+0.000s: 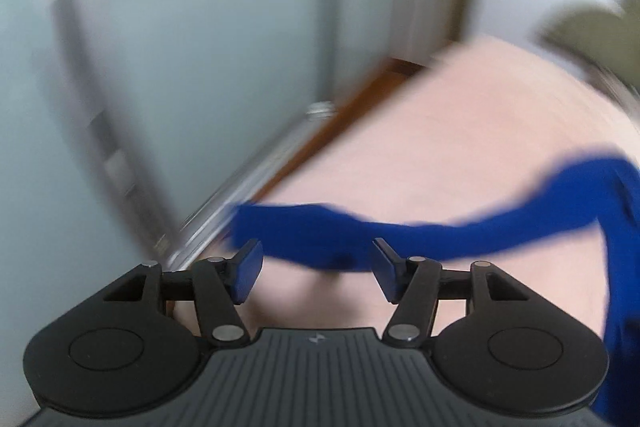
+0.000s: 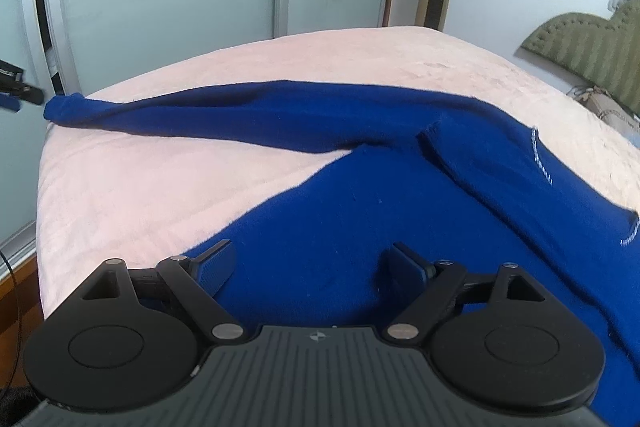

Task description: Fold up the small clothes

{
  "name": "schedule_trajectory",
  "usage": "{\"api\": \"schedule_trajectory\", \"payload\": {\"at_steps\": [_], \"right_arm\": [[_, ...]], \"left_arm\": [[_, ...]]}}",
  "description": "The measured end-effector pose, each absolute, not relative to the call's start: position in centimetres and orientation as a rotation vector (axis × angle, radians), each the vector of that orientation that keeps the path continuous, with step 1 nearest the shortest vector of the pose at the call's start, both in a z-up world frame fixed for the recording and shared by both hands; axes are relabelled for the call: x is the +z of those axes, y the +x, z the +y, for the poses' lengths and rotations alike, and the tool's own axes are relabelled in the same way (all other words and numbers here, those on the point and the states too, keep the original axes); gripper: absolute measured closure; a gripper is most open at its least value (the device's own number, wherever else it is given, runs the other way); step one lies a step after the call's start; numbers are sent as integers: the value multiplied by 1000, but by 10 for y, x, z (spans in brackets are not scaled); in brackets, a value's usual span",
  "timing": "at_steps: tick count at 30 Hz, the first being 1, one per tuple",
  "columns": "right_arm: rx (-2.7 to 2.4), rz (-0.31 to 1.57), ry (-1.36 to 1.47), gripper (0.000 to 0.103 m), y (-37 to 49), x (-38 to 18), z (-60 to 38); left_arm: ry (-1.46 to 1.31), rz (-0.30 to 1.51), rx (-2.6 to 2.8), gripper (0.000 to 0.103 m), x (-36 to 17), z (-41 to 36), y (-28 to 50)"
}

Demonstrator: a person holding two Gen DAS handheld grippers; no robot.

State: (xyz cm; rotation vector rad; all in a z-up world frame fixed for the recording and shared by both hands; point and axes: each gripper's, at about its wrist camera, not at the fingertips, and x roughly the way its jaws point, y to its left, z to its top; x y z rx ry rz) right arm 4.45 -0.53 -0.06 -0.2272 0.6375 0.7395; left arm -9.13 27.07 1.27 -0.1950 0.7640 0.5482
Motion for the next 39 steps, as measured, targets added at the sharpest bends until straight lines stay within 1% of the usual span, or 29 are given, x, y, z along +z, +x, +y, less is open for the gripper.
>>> {"api": "schedule_trajectory", "payload": {"at_steps": [2, 3, 4, 6, 8, 10, 12, 15, 17, 19, 21, 23, 27, 30, 32, 33, 34, 35, 36, 37, 39], "right_arm": [[737, 631, -241, 17, 44, 2, -3], [735, 627, -244, 17, 43, 3, -2], [734, 627, -243, 17, 43, 3, -2], [729, 639, -238, 17, 43, 2, -3], [726, 650, -243, 17, 43, -1, -2], [727, 655, -250, 17, 41, -3, -3], [728, 658, -245, 16, 41, -5, -4], [727, 662, -230, 15, 42, -7, -7], [728, 665, -222, 14, 43, -8, -10], [728, 671, -214, 14, 45, -10, -11], [729, 671, -206, 13, 46, -11, -11], [731, 670, -203, 12, 47, -12, -10], [733, 668, -196, 10, 48, -15, -8], [736, 666, -195, 10, 49, -15, -8], [740, 664, -196, 10, 48, -13, -9], [741, 661, -197, 11, 47, -13, -9], [742, 658, -196, 11, 47, -12, -11], [741, 655, -192, 10, 46, -11, -13], [739, 653, -185, 10, 45, -11, -16], [736, 654, -175, 10, 45, -11, -18], [731, 655, -158, 10, 46, -10, -23]], "left_arm": [[-19, 765, 481, 43, 10, 237, -73], [76, 749, 475, 39, 8, 221, -64], [177, 720, 477, 30, 6, 206, -56], [343, 662, 479, 22, 0, 183, -43], [407, 653, 456, 22, -5, 174, -29], [387, 671, 421, 20, -6, 181, -16], [362, 730, 478, 21, -13, 201, -3], [369, 725, 630, 21, -14, 228, 0], [357, 743, 788, 22, -11, 251, -3], [253, 733, 783, 22, 4, 265, -21], [66, 735, 625, 22, 21, 270, -43], [-184, 751, 445, 22, 29, 276, -65], [-614, 768, 322, 22, 9, 290, -94], [-800, 745, 389, 23, -13, 305, -97], [-896, 690, 420, 24, -23, 313, -95], [-926, 665, 446, 35, -23, 321, -94], [-943, 648, 476, 58, -24, 322, -93], [-947, 647, 504, 69, -25, 322, -91], [-953, 655, 522, 86, -25, 322, -89], [-966, 659, 528, 94, -26, 320, -86], [-916, 652, 546, 95, -18, 308, -77]]}}
